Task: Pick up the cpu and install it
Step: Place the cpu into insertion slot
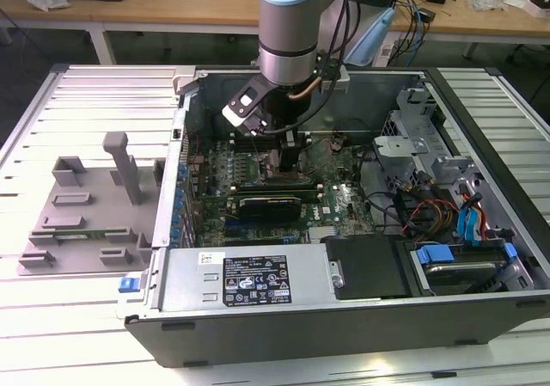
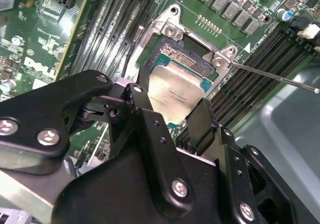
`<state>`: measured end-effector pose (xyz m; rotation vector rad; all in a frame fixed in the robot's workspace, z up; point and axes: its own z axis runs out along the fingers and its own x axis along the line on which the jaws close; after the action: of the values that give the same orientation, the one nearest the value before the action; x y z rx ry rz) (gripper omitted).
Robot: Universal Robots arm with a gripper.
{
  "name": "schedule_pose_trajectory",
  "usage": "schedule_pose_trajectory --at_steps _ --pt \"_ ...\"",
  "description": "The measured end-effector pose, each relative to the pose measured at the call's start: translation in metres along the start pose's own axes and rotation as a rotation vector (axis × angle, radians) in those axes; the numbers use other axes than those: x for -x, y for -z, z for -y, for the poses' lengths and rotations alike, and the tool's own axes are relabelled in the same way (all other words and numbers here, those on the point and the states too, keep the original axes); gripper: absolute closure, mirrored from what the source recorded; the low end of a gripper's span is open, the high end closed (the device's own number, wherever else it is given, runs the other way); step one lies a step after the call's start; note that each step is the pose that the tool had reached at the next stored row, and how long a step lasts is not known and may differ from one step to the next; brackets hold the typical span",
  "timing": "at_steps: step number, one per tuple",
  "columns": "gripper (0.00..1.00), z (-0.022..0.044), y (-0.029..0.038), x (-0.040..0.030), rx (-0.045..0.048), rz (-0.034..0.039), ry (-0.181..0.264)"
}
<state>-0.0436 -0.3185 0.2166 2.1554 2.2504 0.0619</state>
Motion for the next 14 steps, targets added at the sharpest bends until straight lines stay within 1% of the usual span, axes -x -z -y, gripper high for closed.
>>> schedule_pose_trajectory --at_steps 1,4,7,9,14 --pt "0.45 0.0001 -0.0024 -0.0001 -0.0001 0.0 -0.001" --pt "0.45 0.0003 -0.0068 -0.0001 -0.0001 0.0 -0.002" --pt "0.45 0.0016 -0.008 -0.0002 0.0 0.0 -0.002" --pt "0.45 0.0023 -0.0104 -0.0002 -0.0002 0.0002 -0.002" --pt "0.45 0.0035 -0.0134 -0.0002 -0.0001 0.0001 -0.003"
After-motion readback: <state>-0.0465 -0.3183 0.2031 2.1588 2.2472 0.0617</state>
